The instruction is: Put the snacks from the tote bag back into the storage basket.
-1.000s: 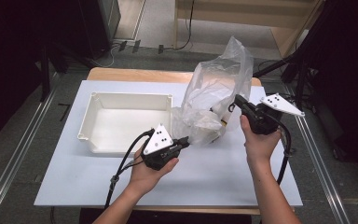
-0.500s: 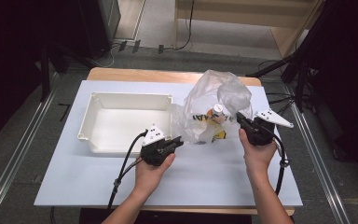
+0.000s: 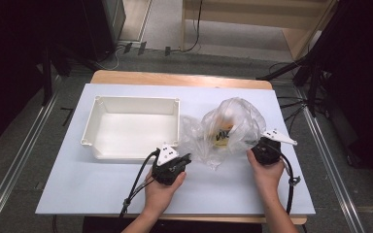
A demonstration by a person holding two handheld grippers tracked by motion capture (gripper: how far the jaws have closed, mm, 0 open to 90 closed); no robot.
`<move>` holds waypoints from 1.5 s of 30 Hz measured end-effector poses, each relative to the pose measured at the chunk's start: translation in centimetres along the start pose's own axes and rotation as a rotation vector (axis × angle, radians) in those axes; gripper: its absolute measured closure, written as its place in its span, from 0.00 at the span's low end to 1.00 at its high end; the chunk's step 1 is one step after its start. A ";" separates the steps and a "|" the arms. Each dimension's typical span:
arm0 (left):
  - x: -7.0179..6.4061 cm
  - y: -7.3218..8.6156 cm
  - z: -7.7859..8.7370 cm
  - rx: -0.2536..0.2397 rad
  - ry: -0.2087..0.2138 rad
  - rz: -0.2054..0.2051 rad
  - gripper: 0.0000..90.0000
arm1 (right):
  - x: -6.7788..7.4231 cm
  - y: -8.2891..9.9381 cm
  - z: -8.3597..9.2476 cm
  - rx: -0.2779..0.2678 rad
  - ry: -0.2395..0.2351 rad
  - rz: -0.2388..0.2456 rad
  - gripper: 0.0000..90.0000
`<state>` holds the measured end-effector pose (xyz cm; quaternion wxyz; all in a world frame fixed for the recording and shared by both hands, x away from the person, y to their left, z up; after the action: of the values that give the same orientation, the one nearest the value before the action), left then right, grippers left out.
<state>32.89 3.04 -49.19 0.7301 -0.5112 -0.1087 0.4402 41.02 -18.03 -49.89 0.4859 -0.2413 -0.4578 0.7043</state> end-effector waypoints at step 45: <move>-7.2 -9.9 3.2 -0.213 0.026 -0.132 0.14 | 4.6 -7.8 3.7 -0.176 -0.055 0.185 1.00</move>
<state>31.95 -1.17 -37.25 0.7004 -0.5833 -0.1788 0.3706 39.82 -14.53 -40.86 0.3830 -0.3046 -0.5068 0.7097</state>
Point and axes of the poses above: each handheld gripper's, and its own axes: z roughly backward along the jaws, y roughly out of its underside, x roughly to its left, the point moved 10 cm from there along -z, roughly forward along the jaws, and after that the axes turned 6 degrees about z, right-handed, at the moved point
